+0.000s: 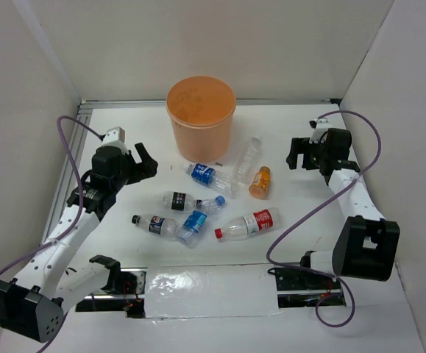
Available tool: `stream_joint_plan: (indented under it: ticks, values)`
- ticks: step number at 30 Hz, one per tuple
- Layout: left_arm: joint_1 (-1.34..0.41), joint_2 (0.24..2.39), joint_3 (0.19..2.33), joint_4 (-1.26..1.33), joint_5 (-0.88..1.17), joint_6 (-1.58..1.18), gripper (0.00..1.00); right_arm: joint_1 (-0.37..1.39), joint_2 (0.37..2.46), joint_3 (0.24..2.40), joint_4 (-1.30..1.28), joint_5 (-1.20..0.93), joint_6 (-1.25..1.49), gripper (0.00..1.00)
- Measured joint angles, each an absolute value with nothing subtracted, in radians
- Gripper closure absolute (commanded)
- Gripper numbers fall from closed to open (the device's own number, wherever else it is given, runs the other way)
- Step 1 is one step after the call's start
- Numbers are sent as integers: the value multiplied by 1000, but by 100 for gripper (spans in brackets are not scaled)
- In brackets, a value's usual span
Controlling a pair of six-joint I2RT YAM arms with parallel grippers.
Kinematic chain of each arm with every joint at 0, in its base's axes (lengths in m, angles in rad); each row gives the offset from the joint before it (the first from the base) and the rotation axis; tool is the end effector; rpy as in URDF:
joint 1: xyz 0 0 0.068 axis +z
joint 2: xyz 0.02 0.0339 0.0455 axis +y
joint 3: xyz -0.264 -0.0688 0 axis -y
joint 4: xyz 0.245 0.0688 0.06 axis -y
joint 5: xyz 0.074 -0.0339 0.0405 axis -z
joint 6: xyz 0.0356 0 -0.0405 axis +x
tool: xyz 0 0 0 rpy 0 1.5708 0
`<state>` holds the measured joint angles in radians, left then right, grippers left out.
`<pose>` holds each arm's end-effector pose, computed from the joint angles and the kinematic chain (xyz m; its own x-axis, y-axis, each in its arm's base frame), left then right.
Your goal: Put the plastic bottles in the bin
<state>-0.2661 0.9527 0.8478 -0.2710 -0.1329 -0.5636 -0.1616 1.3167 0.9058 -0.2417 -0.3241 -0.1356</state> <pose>0.2122 -0.0529 0.3226 -0.3751 -0.4466 -0.8123 -0.0694 0.8874 -0.4558 0.2859 -0.0351 0.2607 -0.5807 -0.0352 -0.8134 -0.1773 0.9805 0.0842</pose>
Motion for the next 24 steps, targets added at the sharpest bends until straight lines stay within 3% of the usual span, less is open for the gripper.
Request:
stream_joint_plan:
  ticks: [11, 12, 14, 15, 16, 17, 19, 20, 24]
  values:
    - [-268, 881, 778, -446, -99, -695, 0, -181, 1362, 947, -309, -384, -179, 0]
    - [-270, 873, 778, -461, -103, -712, 4, -185, 1366, 947, -318, -402, -189, 12]
    - [-272, 861, 778, -488, -115, -743, 11, -189, 1368, 947, -330, -439, -221, 56]
    - [-274, 858, 778, -504, -125, -759, 16, -190, 1368, 947, -331, -459, -230, 67]
    - [-278, 857, 778, -521, -133, -772, 26, -191, 1368, 947, -329, -474, -234, 69]
    - [-282, 857, 778, -540, -139, -796, 45, -191, 1368, 947, -329, -492, -233, 61]
    - [-294, 860, 778, -578, -156, -833, 48, -191, 1368, 947, -330, -514, -229, 30]
    - [-302, 862, 778, -593, -163, -852, 37, -190, 1368, 947, -330, -525, -235, 18]
    - [-348, 908, 778, -646, -193, -949, 0, -184, 1369, 947, -332, -550, -255, 15]
